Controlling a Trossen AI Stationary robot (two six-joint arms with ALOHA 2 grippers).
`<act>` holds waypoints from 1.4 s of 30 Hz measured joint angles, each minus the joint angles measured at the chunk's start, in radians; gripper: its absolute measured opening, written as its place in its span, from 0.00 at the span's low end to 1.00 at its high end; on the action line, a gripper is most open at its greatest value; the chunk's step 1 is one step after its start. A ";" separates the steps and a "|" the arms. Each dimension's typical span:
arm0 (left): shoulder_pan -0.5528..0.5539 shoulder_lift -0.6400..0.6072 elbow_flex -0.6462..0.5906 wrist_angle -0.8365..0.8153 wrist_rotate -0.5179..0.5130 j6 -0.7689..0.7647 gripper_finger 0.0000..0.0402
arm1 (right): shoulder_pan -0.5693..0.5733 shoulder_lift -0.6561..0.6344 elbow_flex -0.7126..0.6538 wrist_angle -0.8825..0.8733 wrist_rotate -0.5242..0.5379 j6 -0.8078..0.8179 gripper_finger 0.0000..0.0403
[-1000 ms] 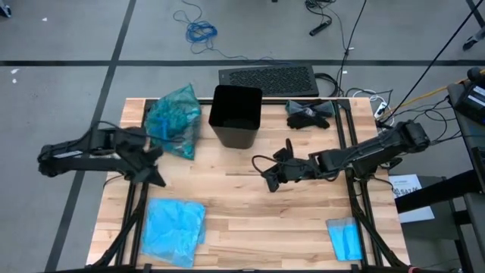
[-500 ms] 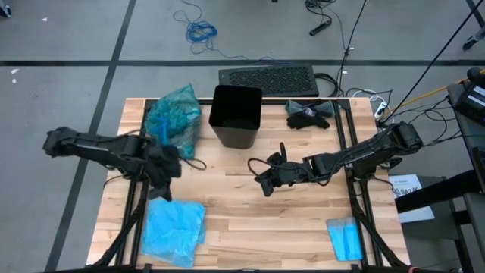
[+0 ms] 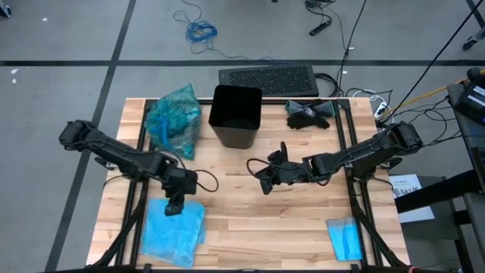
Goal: Place trash/remove bag and relplace
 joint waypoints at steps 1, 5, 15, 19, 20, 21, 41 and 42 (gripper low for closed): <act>-0.005 0.021 0.000 0.026 0.018 0.000 0.00 | 0.000 0.000 0.000 -0.001 -0.001 0.000 0.00; -0.027 0.105 0.000 0.133 0.075 -0.001 0.00 | 0.004 0.000 0.000 -0.006 -0.009 0.000 0.00; 0.073 0.314 0.000 0.391 0.091 0.052 0.00 | 0.023 0.000 0.000 -0.017 -0.009 0.005 0.00; 0.148 0.371 0.001 0.436 0.125 0.093 0.00 | 0.039 0.000 0.000 -0.016 -0.008 0.013 0.00; 0.169 0.381 0.008 0.440 0.125 0.105 0.00 | 0.041 0.000 0.000 -0.016 -0.007 0.017 0.00; 0.193 0.390 0.019 0.450 0.125 0.112 0.00 | 0.042 0.000 0.000 -0.016 -0.005 0.018 0.00; 0.265 0.250 0.389 -0.247 0.077 0.473 0.00 | 0.089 -0.001 0.000 -0.050 0.001 0.008 0.00; 0.244 0.244 0.372 -0.293 0.044 0.473 0.00 | 0.092 -0.001 0.000 -0.052 0.012 0.008 0.00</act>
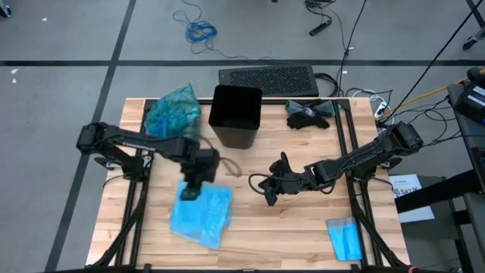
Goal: Place trash/remove bag and relplace
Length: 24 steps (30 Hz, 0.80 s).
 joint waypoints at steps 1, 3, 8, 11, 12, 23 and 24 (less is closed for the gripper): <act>-0.020 -0.004 -0.023 -0.023 -0.022 -0.003 0.00 | 0.001 0.000 0.000 -0.002 0.011 0.000 0.00; -0.055 -0.006 -0.070 -0.007 -0.027 -0.027 0.00 | 0.001 0.000 0.000 0.000 0.032 0.000 0.00; -0.118 0.014 -0.201 0.166 -0.017 -0.120 0.00 | -0.002 0.000 0.000 -0.002 0.040 0.000 0.00; -0.125 0.039 -0.254 0.274 -0.017 -0.172 0.00 | -0.002 0.000 0.000 -0.003 0.041 0.004 0.00; -0.125 0.048 -0.262 0.316 -0.017 -0.183 0.00 | -0.002 0.000 0.000 -0.006 0.041 0.005 0.00; -0.031 0.145 -0.222 0.651 -0.013 -0.189 0.00 | -0.008 0.000 0.000 -0.002 0.094 0.026 0.00; -0.015 0.155 -0.210 0.672 -0.008 -0.189 0.00 | -0.008 0.000 0.000 -0.002 0.101 0.026 0.00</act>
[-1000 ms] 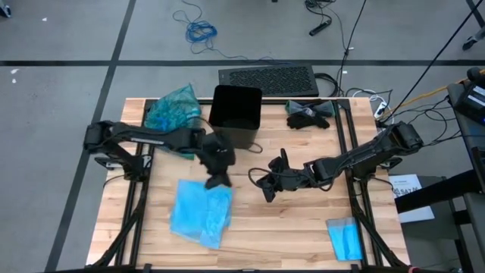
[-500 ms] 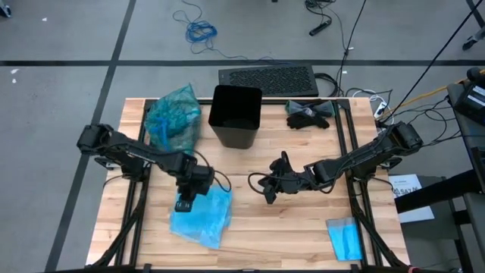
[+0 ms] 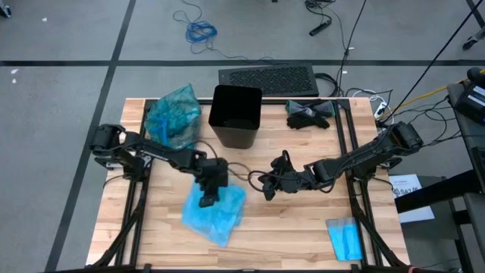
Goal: Place trash/remove bag and relplace
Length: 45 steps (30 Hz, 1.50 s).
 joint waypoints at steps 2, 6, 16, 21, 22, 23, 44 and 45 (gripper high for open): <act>0.032 0.022 0.033 0.038 0.020 -0.006 0.00 | 0.000 0.000 0.000 0.000 0.018 0.000 0.00; 0.083 0.031 0.116 0.040 0.046 -0.023 0.00 | -0.005 0.000 0.000 0.000 0.028 0.000 0.00; 0.075 -0.124 0.235 -0.049 0.127 -0.017 0.00 | -0.006 0.000 0.000 0.008 0.031 -0.010 0.00; 0.049 -0.189 0.237 -0.227 0.095 0.026 0.00 | -0.006 0.000 0.000 0.013 -0.022 -0.083 0.00; 0.039 -0.193 0.237 -0.291 0.075 0.048 0.00 | -0.006 0.000 0.000 0.020 -0.052 -0.125 0.00; 0.028 -0.194 0.237 -0.355 0.052 0.071 0.00 | -0.006 0.000 0.000 0.023 -0.085 -0.162 0.01; -0.263 -0.192 0.146 -0.568 -0.060 -0.066 0.30 | 0.019 0.192 0.000 0.217 -0.273 -0.299 0.50; -0.267 -0.192 0.146 -0.556 -0.087 -0.116 0.34 | 0.018 0.193 0.000 0.202 -0.274 -0.261 0.50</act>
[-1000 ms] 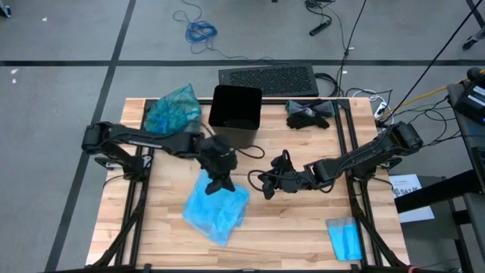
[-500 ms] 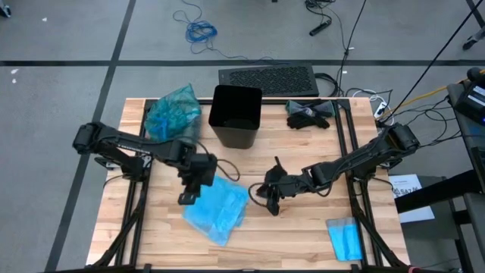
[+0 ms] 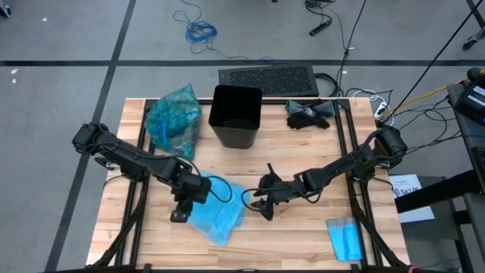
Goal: Place trash/remove bag and relplace
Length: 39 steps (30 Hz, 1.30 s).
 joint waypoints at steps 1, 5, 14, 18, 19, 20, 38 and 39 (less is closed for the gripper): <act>0.000 0.000 0.000 0.003 -0.028 -0.056 0.37 | -0.003 0.000 0.000 -0.015 -0.001 0.047 0.50; 0.001 0.000 0.000 -0.007 -0.115 -0.299 0.49 | -0.013 -0.027 -0.001 -0.070 -0.006 0.138 0.48; -0.073 0.000 -0.012 0.092 -0.302 -0.846 0.56 | -0.011 -0.150 0.001 -0.378 -0.009 0.022 0.41; -0.118 0.000 -0.086 0.223 -0.402 -1.116 0.56 | 0.003 -0.200 0.000 -0.467 -0.032 -0.020 0.39; -0.134 0.000 -0.107 0.242 -0.418 -1.172 0.56 | 0.010 -0.216 0.000 -0.484 -0.029 -0.026 0.39; -0.149 0.000 -0.128 0.257 -0.423 -1.217 0.56 | 0.016 -0.232 0.000 -0.498 -0.023 -0.030 0.38; -0.238 -0.023 -0.106 0.050 -0.445 -1.434 0.56 | 0.055 -0.330 0.000 -0.713 0.108 -0.076 0.38; -0.241 -0.023 -0.105 0.051 -0.450 -1.435 0.56 | 0.053 -0.330 0.000 -0.713 0.108 -0.082 0.38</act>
